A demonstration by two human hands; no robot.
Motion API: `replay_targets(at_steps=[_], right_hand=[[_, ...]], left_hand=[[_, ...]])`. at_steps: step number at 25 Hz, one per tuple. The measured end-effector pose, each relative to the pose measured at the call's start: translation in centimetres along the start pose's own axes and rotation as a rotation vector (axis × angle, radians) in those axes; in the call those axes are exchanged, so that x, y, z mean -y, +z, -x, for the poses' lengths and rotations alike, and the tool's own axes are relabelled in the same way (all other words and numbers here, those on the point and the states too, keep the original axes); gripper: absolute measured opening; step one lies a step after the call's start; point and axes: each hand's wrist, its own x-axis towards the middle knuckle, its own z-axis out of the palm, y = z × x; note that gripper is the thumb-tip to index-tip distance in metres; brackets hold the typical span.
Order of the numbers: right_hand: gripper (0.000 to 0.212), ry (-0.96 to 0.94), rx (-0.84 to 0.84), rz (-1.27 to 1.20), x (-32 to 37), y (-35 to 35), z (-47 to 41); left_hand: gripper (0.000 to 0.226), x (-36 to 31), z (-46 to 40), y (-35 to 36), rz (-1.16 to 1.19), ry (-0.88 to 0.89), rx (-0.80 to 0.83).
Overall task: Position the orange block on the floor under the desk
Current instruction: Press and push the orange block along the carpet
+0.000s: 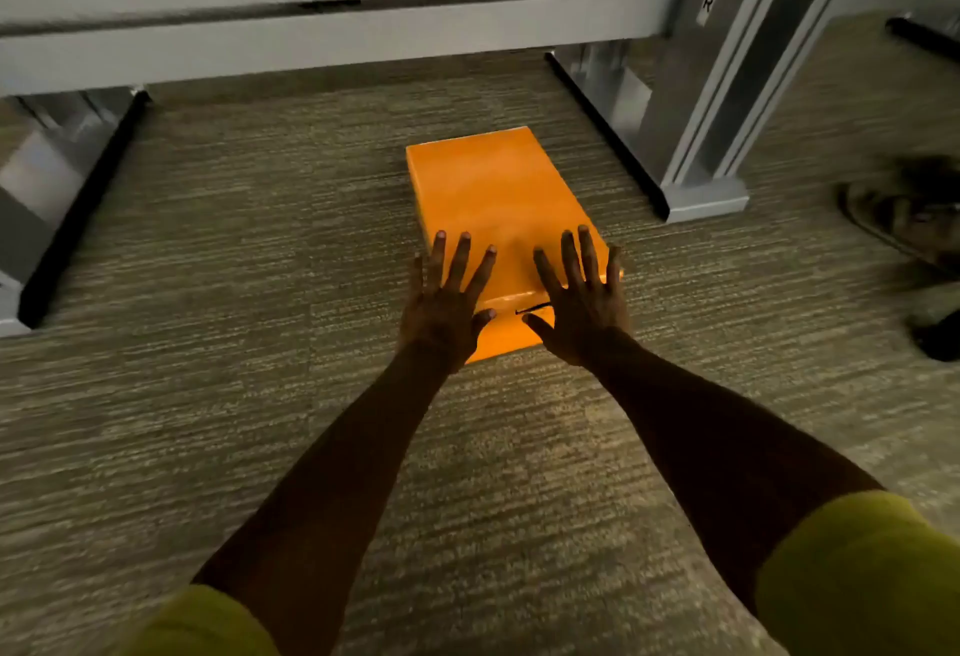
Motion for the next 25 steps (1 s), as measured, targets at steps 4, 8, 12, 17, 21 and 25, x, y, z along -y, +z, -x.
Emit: replay_targets(at_steps=[4, 8, 12, 17, 21, 25], right_hand=[[0.086, 0.019, 0.123, -0.023, 1.1, 1.6, -0.7], [0.08, -0.052, 0.031, 0.058, 2.8, 1.6, -1.1], [0.073, -0.103, -0.059, -0.053, 7.3, 0.9, 0.2], [0.09, 0.2, -0.018, -0.347, 8.0, -1.0, 0.6], [0.095, 0.409, 0.313, -0.554, 7.6, -1.7, 0.8], [0.094, 0.32, 0.298, -0.532, 10.9, -2.5, 3.4]], left_hand=[[0.078, 0.5, 0.7, 2.4, 0.01, -0.018, 0.118], [0.071, 2.2, 0.9, 2.0, 0.002, -0.012, 0.141], [0.093, 6.9, 4.7, 2.0, 0.055, 0.029, 0.059], [0.095, 9.2, 8.9, 0.9, 0.226, -0.017, 0.093], [0.082, 7.0, 10.5, 0.1, 0.52, -0.228, 0.03], [0.099, 5.0, 11.4, -1.5, 0.761, -0.681, -0.042]])
